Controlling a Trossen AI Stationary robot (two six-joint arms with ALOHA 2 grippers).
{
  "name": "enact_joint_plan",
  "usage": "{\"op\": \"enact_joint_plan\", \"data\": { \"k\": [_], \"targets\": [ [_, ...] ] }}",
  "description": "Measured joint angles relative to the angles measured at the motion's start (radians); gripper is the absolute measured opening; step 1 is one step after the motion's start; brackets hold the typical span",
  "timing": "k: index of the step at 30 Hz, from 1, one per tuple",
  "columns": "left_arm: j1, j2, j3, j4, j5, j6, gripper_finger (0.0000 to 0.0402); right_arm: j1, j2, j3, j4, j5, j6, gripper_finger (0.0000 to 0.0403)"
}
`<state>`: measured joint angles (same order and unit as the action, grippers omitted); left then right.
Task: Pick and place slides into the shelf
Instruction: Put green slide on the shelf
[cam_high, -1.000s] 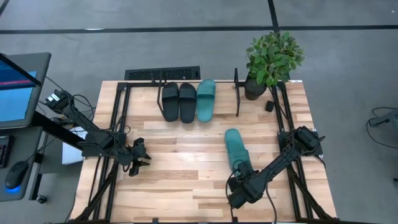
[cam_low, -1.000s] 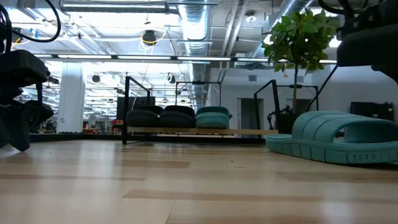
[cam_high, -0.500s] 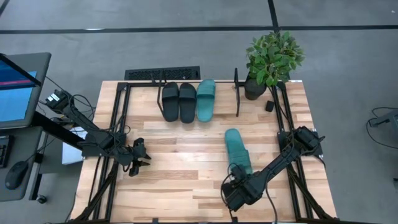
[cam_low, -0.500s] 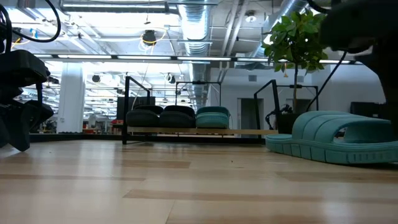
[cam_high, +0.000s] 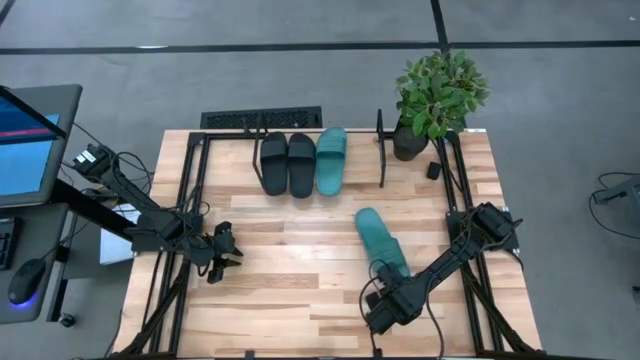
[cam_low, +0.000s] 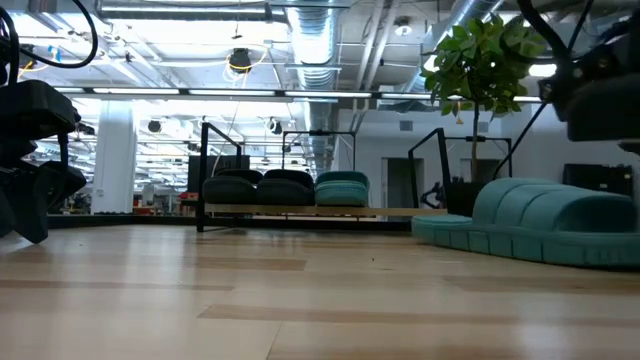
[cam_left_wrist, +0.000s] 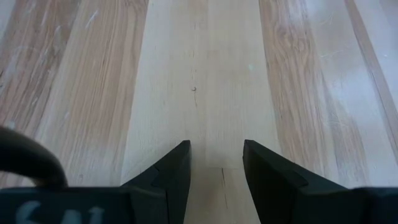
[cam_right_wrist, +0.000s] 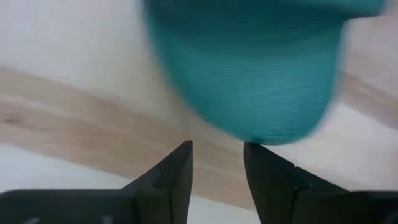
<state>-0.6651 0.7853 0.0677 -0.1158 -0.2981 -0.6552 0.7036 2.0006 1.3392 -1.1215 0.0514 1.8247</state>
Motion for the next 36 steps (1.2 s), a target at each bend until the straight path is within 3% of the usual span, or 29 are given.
{"op": "enact_joint_plan", "data": {
  "k": [10,23,32,36],
  "targets": [
    [0.000,0.000,0.000,0.000,0.000,0.000,0.0135,0.003,0.000,0.000,-0.269,-0.010,0.129,0.0133],
    [0.000,0.000,0.000,0.000,0.000,0.000,0.0135,0.059,0.000,0.015,-0.302,0.036,0.318,0.0123],
    [0.000,0.000,0.000,0.000,0.000,0.000,0.0135,0.077,0.000,0.132,-0.279,0.245,0.310,0.0117],
    [0.000,0.000,0.000,0.000,0.000,0.000,0.0135,0.071,0.000,0.150,-0.167,0.346,0.292,0.0118]
  ]
}}
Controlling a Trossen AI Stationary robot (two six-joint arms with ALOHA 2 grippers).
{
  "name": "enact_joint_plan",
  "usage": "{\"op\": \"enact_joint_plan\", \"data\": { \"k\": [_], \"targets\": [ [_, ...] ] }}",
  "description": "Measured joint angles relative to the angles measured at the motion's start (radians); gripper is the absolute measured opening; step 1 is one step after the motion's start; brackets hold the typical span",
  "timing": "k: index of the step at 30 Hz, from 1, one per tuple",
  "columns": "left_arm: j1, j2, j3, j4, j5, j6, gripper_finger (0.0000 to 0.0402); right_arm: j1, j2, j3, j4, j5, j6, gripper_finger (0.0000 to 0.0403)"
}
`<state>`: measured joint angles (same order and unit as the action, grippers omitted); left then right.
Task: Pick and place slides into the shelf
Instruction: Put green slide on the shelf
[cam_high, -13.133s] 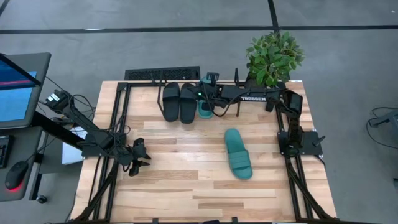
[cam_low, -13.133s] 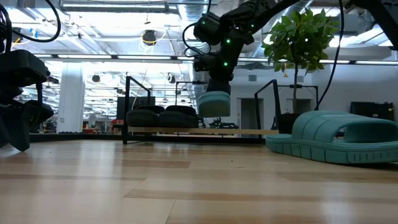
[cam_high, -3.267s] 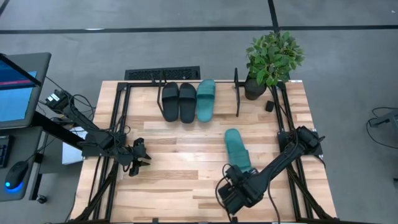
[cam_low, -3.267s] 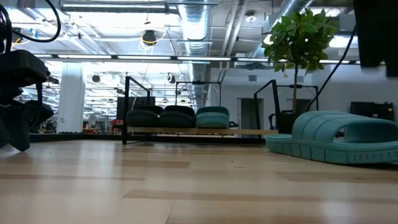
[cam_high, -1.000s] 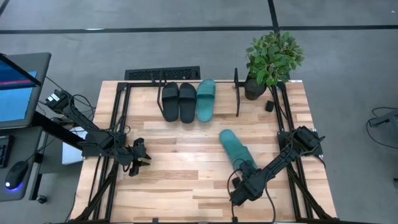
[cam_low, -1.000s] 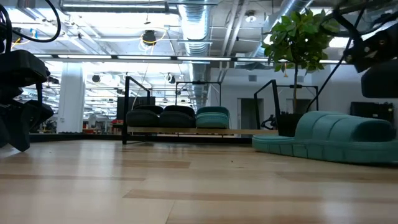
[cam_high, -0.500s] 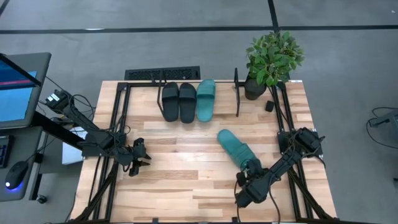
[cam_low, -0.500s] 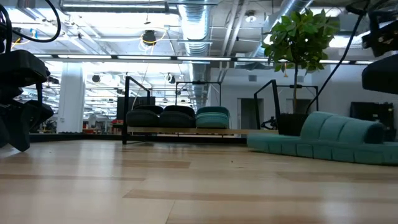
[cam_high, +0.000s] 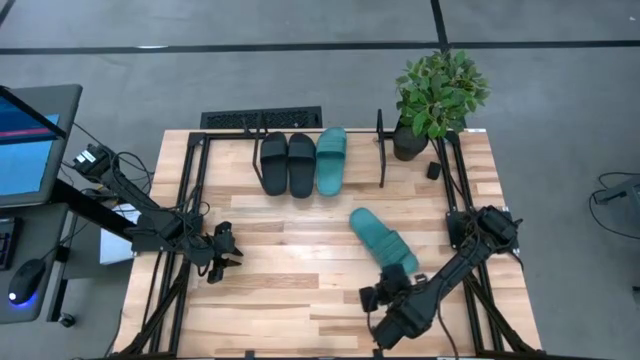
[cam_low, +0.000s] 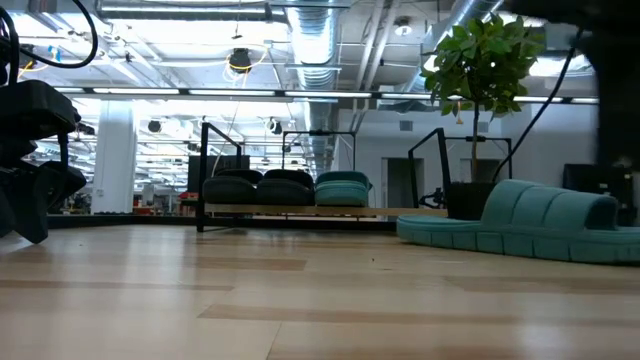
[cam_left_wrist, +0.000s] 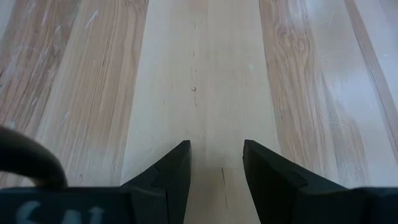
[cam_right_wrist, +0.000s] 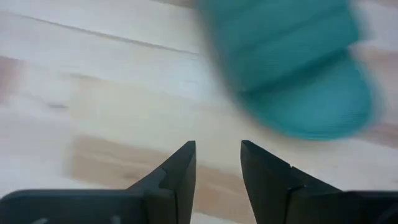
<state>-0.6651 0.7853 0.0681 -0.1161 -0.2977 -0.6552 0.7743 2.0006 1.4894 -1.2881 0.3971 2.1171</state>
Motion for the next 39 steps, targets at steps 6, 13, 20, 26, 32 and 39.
{"op": "enact_joint_plan", "data": {
  "k": [6,13,20,26,32,39],
  "targets": [
    [0.000,0.000,0.000,0.000,0.000,0.000,0.0135,-0.033,0.000,0.006,0.191,0.173,-0.059,0.0118],
    [0.000,0.000,0.000,0.000,0.000,0.000,0.0135,-0.097,0.000,0.006,0.191,0.031,-0.312,0.0118],
    [0.000,0.000,0.000,0.000,0.000,0.000,0.0135,-0.148,0.000,-0.040,0.183,-0.113,-0.504,0.0118],
    [0.000,0.000,0.000,0.000,0.000,0.000,0.0135,-0.168,0.000,-0.092,0.114,-0.191,-0.521,0.0118],
    [0.000,0.000,0.000,0.000,0.000,0.000,0.0135,-0.165,0.000,-0.110,-0.065,-0.272,-0.484,0.0118],
    [0.000,0.000,0.000,0.000,0.000,0.000,0.0135,-0.132,0.000,-0.115,-0.256,-0.304,-0.323,0.0108]
  ]
}}
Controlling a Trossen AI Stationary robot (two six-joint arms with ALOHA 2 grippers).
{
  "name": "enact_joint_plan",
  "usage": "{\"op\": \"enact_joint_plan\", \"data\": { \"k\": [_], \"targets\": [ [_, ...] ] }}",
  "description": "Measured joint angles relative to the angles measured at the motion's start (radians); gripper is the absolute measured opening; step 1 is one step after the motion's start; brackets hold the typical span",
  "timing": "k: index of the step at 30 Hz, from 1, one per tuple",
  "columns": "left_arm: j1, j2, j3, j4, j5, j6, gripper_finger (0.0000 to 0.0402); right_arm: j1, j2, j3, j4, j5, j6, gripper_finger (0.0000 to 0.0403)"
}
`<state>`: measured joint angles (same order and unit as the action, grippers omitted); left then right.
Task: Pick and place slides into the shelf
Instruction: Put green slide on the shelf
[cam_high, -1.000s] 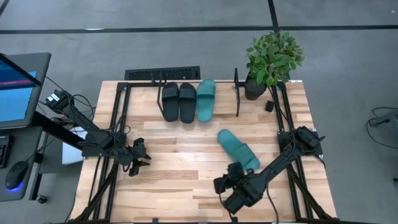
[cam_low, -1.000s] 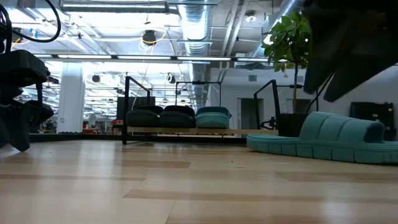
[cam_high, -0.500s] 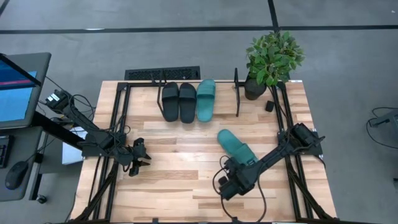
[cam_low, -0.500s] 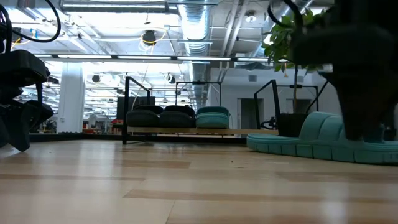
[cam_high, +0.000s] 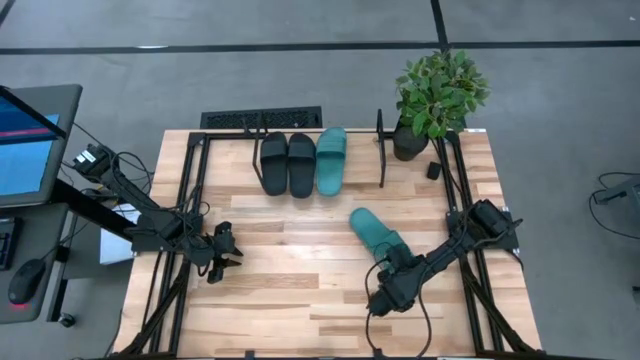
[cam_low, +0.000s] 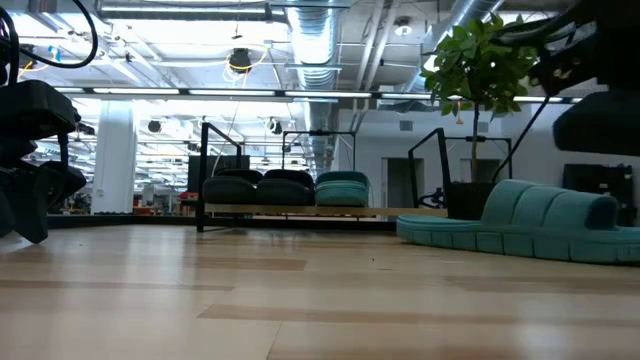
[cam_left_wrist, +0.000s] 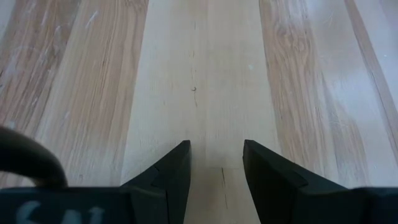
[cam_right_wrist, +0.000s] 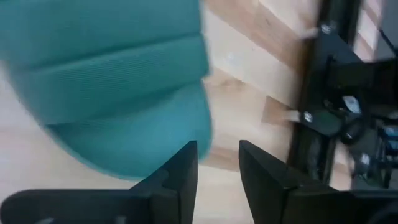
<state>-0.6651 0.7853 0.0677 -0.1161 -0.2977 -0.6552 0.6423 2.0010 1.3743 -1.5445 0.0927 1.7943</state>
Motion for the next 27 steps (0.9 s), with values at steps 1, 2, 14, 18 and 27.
{"op": "enact_joint_plan", "data": {
  "k": [1,2,14,18,27],
  "targets": [
    [0.000,0.000,0.000,0.000,0.000,0.000,0.0135,0.007,0.000,0.000,-0.007,-0.005,0.016,0.0107],
    [0.000,0.000,0.000,0.000,0.000,0.000,0.0135,0.013,0.000,0.000,0.002,-0.010,0.024,0.0105],
    [0.000,0.000,0.000,0.000,0.000,0.000,0.0135,0.092,0.000,0.021,0.393,0.067,-0.079,0.0093],
    [0.000,0.000,0.000,0.000,0.000,0.000,0.0135,0.081,0.000,-0.018,0.367,0.064,-0.067,0.0077],
    [0.000,0.000,0.000,0.000,0.000,0.000,0.0135,0.053,0.000,-0.108,0.245,-0.046,-0.005,0.0038]
  ]
}}
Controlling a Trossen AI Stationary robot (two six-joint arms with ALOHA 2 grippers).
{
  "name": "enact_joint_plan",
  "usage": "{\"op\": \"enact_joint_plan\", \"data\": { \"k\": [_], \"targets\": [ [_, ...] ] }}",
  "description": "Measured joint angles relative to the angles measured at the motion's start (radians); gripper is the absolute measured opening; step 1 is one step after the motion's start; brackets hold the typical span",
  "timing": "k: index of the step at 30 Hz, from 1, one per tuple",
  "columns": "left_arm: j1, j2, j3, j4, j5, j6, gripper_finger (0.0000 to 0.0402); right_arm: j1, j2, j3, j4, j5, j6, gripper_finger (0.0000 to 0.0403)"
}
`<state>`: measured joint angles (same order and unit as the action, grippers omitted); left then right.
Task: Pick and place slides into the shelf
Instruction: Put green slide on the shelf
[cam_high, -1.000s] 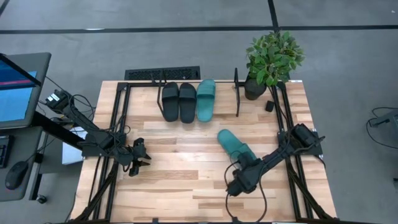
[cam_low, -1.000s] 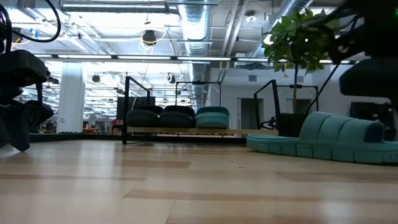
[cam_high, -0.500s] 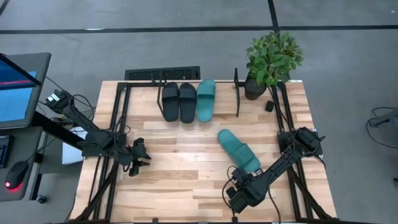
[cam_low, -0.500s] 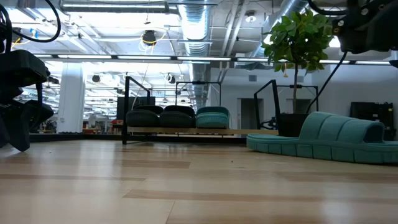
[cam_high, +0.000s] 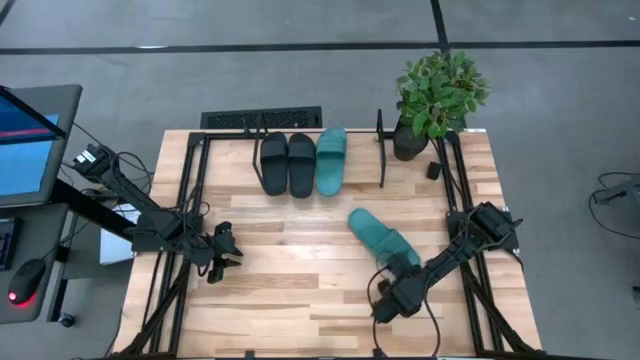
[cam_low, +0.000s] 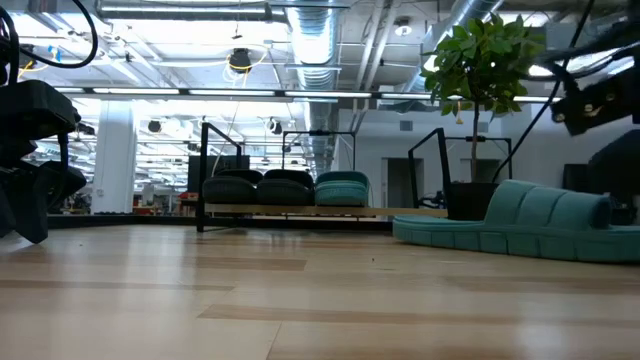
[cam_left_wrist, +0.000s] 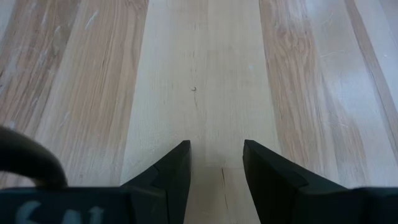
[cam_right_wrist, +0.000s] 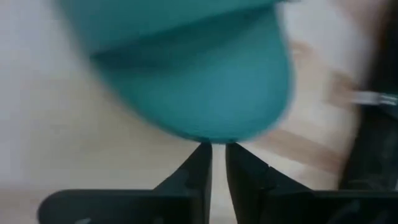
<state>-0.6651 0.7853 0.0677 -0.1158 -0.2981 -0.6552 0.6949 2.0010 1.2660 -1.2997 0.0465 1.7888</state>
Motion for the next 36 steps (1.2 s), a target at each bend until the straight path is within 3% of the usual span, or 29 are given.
{"op": "enact_joint_plan", "data": {
  "k": [5,13,15,18,22,26,29,36],
  "targets": [
    [0.000,0.000,0.000,0.000,0.000,0.000,0.0135,0.001,0.000,-0.002,-0.131,0.011,0.166,0.0013],
    [0.000,0.000,0.000,0.000,0.000,0.000,0.0135,0.064,0.000,0.060,-0.133,0.075,0.346,0.0002],
    [0.000,0.000,0.000,0.000,0.000,0.000,0.0135,0.081,0.000,0.106,-0.128,0.152,0.347,0.0003],
    [0.000,0.000,0.000,0.000,0.000,0.000,0.0135,0.107,0.000,0.187,-0.071,0.348,0.332,0.0003],
    [0.000,0.000,0.000,0.000,0.000,0.000,0.0135,0.137,-0.001,0.277,0.021,0.681,0.254,0.0003],
    [0.000,0.000,0.000,0.000,0.000,0.000,0.0135,0.140,-0.001,0.292,0.199,0.905,-0.036,0.0003],
    [0.000,0.000,0.000,0.000,0.000,0.000,0.0135,0.123,-0.001,0.292,0.292,0.923,-0.231,0.0003],
    [0.000,0.000,0.000,0.000,0.000,0.000,0.0135,0.058,0.000,0.291,0.331,0.922,-0.272,0.0003]
  ]
}}
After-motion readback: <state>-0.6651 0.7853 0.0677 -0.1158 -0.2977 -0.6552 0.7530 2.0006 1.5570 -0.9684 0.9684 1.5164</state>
